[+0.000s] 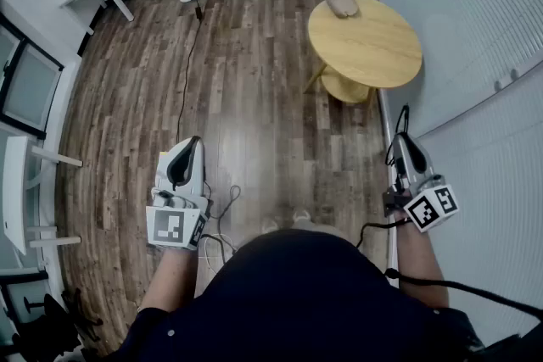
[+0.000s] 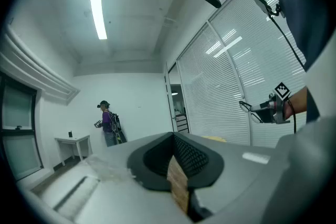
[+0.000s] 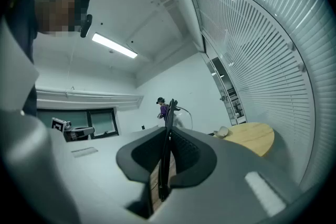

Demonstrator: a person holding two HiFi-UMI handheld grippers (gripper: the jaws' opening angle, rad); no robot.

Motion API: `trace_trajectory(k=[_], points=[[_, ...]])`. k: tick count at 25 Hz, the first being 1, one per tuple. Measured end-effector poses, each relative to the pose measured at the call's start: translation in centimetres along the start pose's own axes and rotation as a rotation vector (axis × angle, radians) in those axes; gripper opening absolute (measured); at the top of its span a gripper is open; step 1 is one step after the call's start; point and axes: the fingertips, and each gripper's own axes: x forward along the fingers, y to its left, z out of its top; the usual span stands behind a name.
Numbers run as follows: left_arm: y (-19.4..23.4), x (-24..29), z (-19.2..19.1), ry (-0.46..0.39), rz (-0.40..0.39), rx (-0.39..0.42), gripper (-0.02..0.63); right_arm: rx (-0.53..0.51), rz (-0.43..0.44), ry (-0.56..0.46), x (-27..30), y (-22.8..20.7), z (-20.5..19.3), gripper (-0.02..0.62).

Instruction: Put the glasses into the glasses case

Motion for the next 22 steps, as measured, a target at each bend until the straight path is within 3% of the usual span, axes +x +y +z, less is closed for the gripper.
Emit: trace_trajectory(k=[8, 16, 22], points=[[-1.3, 1.4, 0.6, 0.001, 0.015, 0.002, 0.003, 0.003, 0.008, 0.009, 0.2, -2.0, -0.1, 0.034], [-3.1, 3.8, 1.1, -0.014, 0.021, 0.013, 0.003, -0.016, 0.092, -0.012, 1.0, -2.8, 1.7, 0.034], [-3.0, 4.5, 0.5, -0.002, 0.073, 0.005, 0.003, -0.017, 0.125, 0.005, 2.2, -4.1, 1.6, 0.034]])
